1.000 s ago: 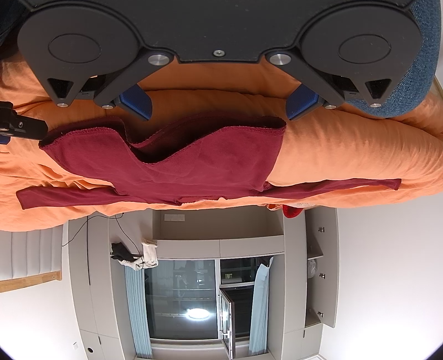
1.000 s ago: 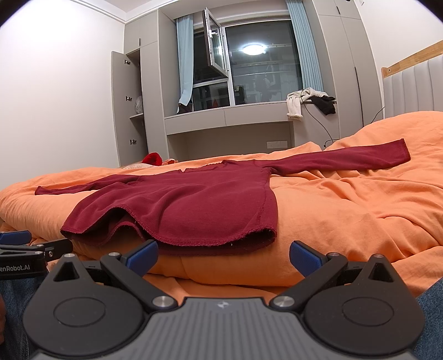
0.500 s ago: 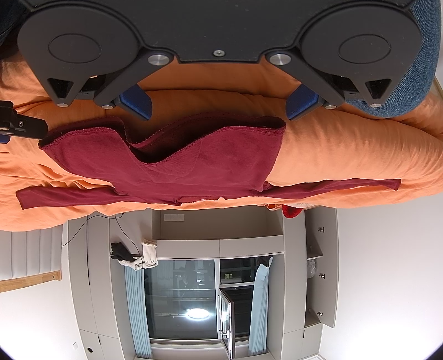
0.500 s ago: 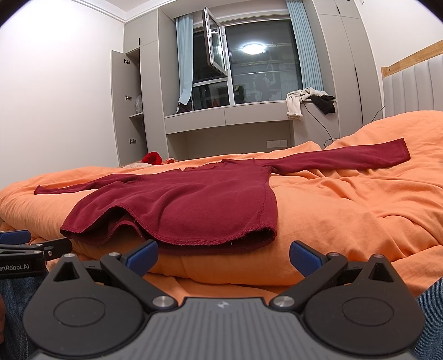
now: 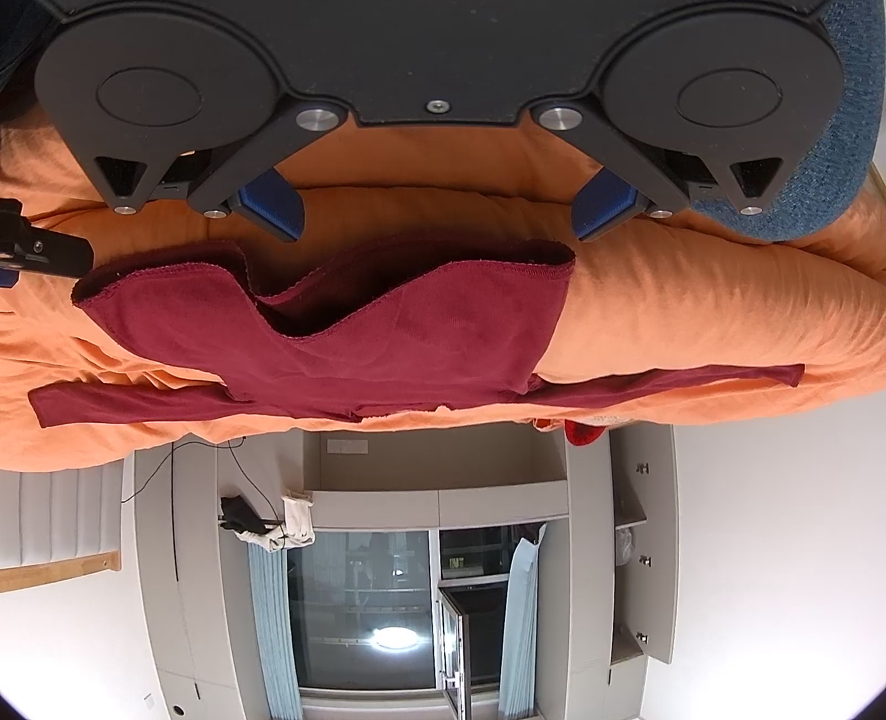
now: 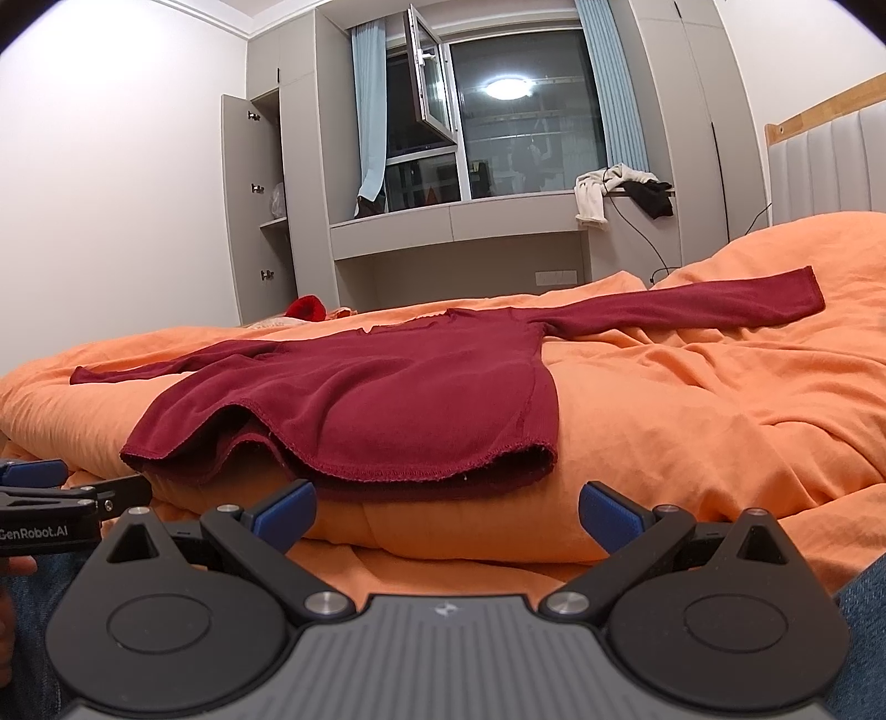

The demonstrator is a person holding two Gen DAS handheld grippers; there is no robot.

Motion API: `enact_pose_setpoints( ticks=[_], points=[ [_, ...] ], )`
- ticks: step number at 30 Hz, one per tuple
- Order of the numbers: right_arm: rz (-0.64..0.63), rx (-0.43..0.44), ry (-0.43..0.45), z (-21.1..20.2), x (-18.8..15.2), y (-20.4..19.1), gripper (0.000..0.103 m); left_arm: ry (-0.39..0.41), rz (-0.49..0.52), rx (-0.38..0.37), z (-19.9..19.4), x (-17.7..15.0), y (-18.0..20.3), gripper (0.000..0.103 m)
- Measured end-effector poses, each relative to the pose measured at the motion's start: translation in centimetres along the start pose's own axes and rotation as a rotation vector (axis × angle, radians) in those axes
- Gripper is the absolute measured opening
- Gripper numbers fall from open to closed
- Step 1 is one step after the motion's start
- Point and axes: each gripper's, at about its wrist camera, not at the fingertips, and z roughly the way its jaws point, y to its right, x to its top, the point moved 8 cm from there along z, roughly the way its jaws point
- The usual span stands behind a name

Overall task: Fold small clothes
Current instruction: 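Grasp the sweater's folded-over hem with the right tool and lift it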

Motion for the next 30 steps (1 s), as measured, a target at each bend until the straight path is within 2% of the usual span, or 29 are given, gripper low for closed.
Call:
enact_pose_setpoints(
  ticks=[3, 6, 9, 13, 18, 22, 26, 30],
  points=[
    [0.021, -0.006, -0.01, 0.0, 0.2, 0.5, 0.103, -0.038, -0.01, -0.011, 0.8, 0.2, -0.1, 0.103],
    [0.101, 0.014, -0.033, 0.0, 1.1, 1.7, 0.103, -0.064, -0.062, -0.059, 1.5, 1.7, -0.3, 0.102],
    [0.188, 0.042, -0.022, 0.2, 2.9, 3.7, 0.103, -0.036, -0.077, -0.091, 2.8, 4.5, -0.3, 0.102],
    [0.264, 0.032, -0.002, 2.0, 6.3, 7.9, 0.103, 0.013, -0.063, -0.073, 6.2, 9.4, -0.1, 0.103],
    [0.369, -0.081, 0.004, 5.9, 10.6, 15.5, 0.103, -0.033, -0.006, -0.028, 13.5, 14.3, 1.6, 0.103],
    [0.408, -0.169, 0.041, 9.2, 13.6, 21.7, 0.103, -0.039, 0.022, -0.063, 18.8, 16.9, 3.8, 0.103],
    [0.457, -0.257, 0.055, 13.2, 15.5, 27.5, 0.102, -0.059, 0.057, -0.072, 23.5, 17.4, 5.1, 0.103],
    [0.5, -0.382, 0.107, 15.4, 17.2, 32.7, 0.101, -0.074, 0.021, -0.066, 26.6, 16.9, 4.9, 0.103]
  ],
)
